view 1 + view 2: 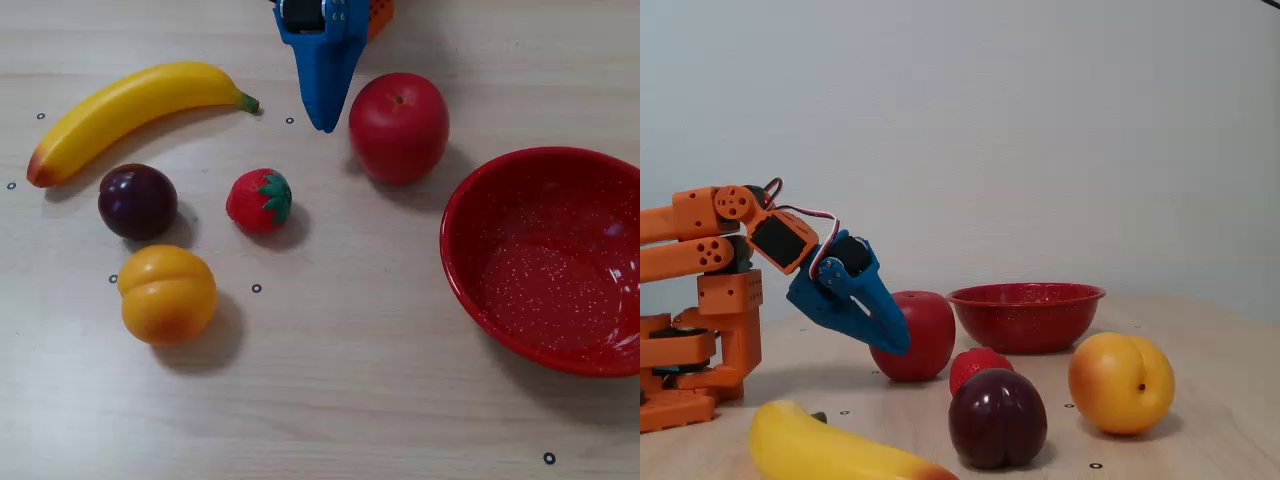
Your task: Put the banana in the red bowl.
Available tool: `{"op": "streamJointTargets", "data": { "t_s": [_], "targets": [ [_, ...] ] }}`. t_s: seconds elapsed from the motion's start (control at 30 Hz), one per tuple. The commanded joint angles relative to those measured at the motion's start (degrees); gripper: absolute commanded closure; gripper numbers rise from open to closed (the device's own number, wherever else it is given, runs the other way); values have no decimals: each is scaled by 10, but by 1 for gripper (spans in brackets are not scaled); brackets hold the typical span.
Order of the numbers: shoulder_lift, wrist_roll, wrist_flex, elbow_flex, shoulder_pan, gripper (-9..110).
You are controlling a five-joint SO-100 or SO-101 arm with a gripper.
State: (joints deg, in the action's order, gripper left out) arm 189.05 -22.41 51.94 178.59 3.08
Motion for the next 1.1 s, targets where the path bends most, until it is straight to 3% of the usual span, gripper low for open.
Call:
{"op": "streamJointTargets", "data": {
  "t_s": [0.0, 0.37, 0.63, 1.07],
  "targets": [
    [6, 9, 2, -28, -2, 101],
    [-29, 26, -17, -47, -4, 101],
    [-308, 136, -19, -291, 31, 101],
    [-482, 302, 41, -490, 120, 101]
  ]
}}
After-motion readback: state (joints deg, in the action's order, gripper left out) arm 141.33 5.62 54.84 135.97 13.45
